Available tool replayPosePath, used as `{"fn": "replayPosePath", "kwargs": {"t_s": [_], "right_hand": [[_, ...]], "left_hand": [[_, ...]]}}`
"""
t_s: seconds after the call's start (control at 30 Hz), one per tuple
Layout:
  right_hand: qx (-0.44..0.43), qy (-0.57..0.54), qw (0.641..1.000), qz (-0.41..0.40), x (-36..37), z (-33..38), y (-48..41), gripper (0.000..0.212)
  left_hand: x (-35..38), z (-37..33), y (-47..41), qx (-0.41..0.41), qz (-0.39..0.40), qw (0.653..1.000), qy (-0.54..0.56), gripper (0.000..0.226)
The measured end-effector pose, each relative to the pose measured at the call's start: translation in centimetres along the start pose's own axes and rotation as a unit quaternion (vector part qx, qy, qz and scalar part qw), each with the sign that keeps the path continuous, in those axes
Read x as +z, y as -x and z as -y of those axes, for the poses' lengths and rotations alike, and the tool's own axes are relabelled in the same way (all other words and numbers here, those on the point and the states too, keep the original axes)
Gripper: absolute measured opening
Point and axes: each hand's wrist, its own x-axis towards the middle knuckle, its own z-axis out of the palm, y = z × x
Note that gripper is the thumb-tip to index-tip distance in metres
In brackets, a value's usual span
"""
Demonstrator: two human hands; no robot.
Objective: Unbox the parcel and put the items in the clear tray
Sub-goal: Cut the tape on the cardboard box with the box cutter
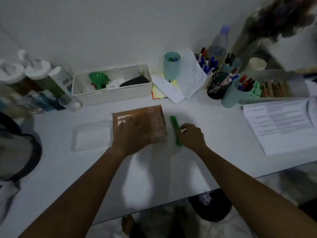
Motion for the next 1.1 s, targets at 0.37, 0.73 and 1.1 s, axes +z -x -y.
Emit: {"fn": "replayPosePath", "kwargs": {"t_s": [0.37, 0.73, 1.1], "right_hand": [[0.014, 0.025, 0.999, -0.03, 2.1, -0.2, -0.3, 0.028], [0.091, -0.298, 0.938, 0.153, -0.1, -0.4, 0.5, 0.029], [0.023, -0.282, 0.954, 0.098, -1.1, -0.2, 0.6, 0.028]], "left_hand": [[4.1, 0.8, 1.6, -0.018, -0.031, 0.999, -0.025, 0.044], [2.7, -0.7, 0.4, -0.063, 0.017, 0.996, -0.058, 0.063], [2.7, -0.9, 0.2, -0.064, 0.018, 0.995, -0.079, 0.053]]}}
